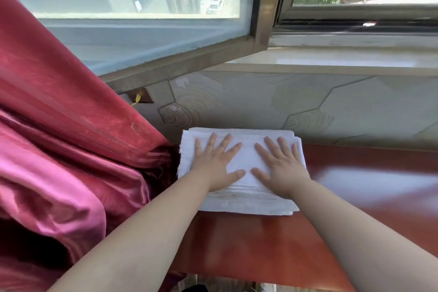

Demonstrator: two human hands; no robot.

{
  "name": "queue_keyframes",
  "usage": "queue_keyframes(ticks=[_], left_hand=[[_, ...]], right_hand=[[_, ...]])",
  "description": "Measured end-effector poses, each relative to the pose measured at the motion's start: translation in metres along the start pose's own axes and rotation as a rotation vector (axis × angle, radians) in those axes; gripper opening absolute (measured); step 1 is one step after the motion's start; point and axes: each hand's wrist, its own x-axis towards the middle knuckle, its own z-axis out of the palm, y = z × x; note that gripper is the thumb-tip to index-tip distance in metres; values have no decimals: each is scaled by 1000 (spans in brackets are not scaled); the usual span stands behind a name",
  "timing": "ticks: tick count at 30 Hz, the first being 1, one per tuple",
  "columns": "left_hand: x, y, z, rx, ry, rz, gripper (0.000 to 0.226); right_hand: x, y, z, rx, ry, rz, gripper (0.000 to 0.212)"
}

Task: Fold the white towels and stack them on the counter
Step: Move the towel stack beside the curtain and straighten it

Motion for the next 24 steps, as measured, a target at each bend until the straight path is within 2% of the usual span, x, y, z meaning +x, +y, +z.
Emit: queue_keyframes(ticks=[8,10,12,14,16,18,21,24], left_hand=[[-3,2,-3,76,-46,43,91],[-13,-4,-7,35,-3,61,94],[-34,-15,-5,-35,116,40,97],[-64,-22,5,-169,241,-65,102],[-93,-25,19,-368,321,-250,105],[-114,-28,33,-569,341,-389,104],[-129,-27,55,-754,363,-420,97],[-123,-12,61,-810,479,-508,87]], right_hand=[[1,15,-14,4,-96,-75,88],[-10,15,-18,47,-60,-82,91],[-30,20,-16,136,50,-42,93],[-59,27,-7,336,186,81,91],[-87,35,9,601,289,212,86],[-104,41,24,748,296,248,77],[-110,47,35,745,223,251,72],[-105,46,37,696,248,210,65]])
